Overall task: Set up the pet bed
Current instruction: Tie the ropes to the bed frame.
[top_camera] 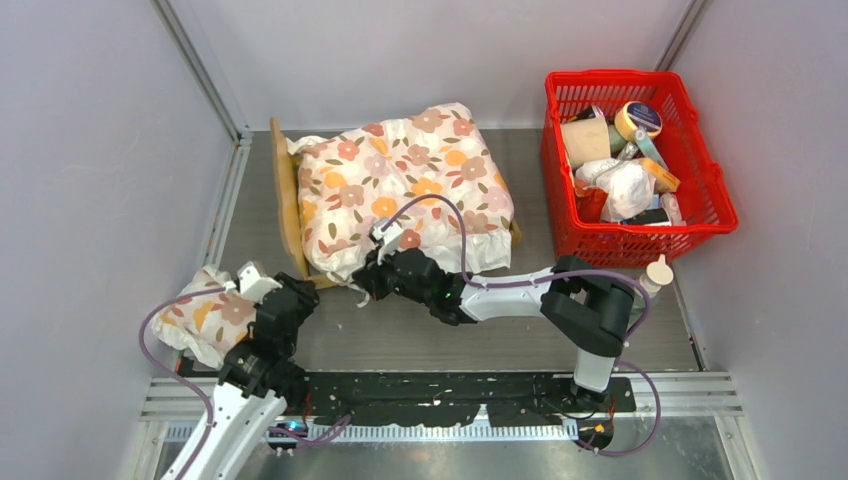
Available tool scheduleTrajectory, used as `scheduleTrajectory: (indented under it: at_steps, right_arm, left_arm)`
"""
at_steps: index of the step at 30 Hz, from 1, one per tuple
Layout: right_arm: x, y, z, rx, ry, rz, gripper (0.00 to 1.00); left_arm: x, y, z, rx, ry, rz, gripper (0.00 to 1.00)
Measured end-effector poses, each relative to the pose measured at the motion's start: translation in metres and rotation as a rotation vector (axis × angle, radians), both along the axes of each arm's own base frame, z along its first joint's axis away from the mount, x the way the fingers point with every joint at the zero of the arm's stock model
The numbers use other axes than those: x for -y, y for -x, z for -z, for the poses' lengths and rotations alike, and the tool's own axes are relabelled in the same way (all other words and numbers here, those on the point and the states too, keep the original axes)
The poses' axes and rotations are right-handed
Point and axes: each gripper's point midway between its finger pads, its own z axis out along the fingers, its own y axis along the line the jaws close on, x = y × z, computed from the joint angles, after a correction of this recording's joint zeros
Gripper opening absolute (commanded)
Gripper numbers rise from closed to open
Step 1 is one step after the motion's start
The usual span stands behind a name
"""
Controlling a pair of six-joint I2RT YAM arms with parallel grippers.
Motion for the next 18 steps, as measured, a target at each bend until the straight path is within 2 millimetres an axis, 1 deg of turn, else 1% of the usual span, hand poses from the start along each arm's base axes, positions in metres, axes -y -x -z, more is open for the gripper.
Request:
scheduleTrajectory:
  at_steps: [2, 4, 7, 10, 13, 15, 18]
  right_arm:
    - [0.003, 0.0, 0.005, -0.006, 0.01, 0.003, 0.05]
    - [0.005, -0.001, 0.008, -0.009, 0.015, 0.006, 0.05]
    - [0.006, -0.004, 0.007, -0.008, 0.011, 0.008, 0.05]
    - [0.005, -0.007, 0.006, -0.009, 0.007, 0.005, 0.05]
    - [-0.001, -0.013, 0.005, -0.007, -0.001, 0.004, 0.05]
    - [-0.009, -0.02, 0.004, -0.003, -0.011, 0.005, 0.05]
    - [-0.021, -0.03, 0.002, 0.004, -0.022, 0.006, 0.05]
  left_arm:
    - [-0.003, -0.005, -0.011, -0.018, -0.06, 0.003, 0.44]
    - [-0.003, -0.01, -0.014, -0.034, -0.103, 0.017, 0.44]
    - [-0.004, -0.019, -0.014, -0.051, -0.153, 0.034, 0.4]
    - [-0.01, -0.028, -0.014, -0.057, -0.188, 0.029, 0.39]
    - [-0.018, -0.038, -0.015, -0.072, -0.219, 0.022, 0.4]
    - [-0.024, -0.045, -0.017, -0.082, -0.231, 0.011, 0.41]
    - [-0.028, -0.059, -0.023, -0.093, -0.246, 0.023, 0.42]
